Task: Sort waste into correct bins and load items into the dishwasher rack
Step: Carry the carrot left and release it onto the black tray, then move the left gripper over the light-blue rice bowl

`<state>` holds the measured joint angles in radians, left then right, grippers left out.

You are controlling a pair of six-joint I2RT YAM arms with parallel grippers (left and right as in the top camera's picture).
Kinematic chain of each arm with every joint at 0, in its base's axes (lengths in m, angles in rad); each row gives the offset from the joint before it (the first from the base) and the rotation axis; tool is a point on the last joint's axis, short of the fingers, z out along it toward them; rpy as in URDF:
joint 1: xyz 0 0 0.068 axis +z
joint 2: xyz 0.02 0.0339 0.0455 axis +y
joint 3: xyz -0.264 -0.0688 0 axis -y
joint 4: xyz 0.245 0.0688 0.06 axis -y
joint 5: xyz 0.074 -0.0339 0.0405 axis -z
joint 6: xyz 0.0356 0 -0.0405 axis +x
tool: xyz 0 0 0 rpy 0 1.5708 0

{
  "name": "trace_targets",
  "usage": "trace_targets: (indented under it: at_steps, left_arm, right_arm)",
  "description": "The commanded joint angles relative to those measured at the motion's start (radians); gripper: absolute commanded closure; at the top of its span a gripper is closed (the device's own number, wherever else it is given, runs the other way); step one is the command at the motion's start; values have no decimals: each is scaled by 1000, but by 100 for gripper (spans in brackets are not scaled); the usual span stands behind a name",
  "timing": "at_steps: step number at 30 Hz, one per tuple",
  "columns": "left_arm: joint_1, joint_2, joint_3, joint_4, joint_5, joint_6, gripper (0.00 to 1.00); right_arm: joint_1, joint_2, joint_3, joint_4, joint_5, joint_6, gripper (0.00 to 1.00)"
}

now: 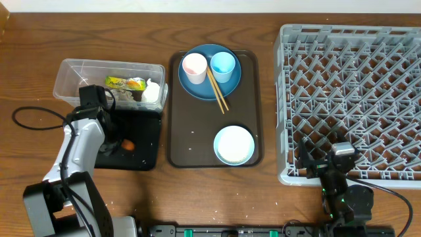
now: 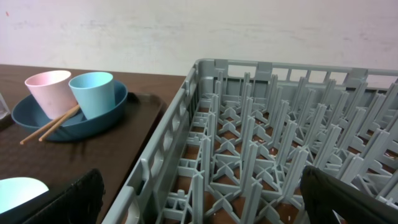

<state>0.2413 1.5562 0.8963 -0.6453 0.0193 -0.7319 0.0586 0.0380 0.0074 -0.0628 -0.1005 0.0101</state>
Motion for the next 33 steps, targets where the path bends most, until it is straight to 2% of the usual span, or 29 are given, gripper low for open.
trace_targets:
  at_steps: [1, 4, 8, 16, 21, 26, 33]
  left_arm:
    - [5, -3, 1, 0, -12, 2, 58]
    - [5, -21, 19, -11, -3, 28, 48]
    - [5, -71, 57, -69, 3, 28, 43]
    - [1, -294, 69, -97, 260, 117, 35]
    - [-44, -429, 69, -146, 344, 156, 30]
    - [-174, -503, 69, -212, 360, 156, 28]
    - [-480, -488, 69, -181, 328, 126, 28]
  right_arm:
    - [5, -7, -2, -3, -1, -11, 1]
    - [5, -7, -2, -3, -1, -11, 1]
    - [5, -7, -2, -3, -1, -11, 1]
    - [5, -7, -2, -3, -1, -11, 1]
    - [6, -7, -2, -3, -1, -11, 1]
    - [5, -7, -2, -3, -1, -11, 1]
    - [5, -7, -2, -3, -1, -11, 1]
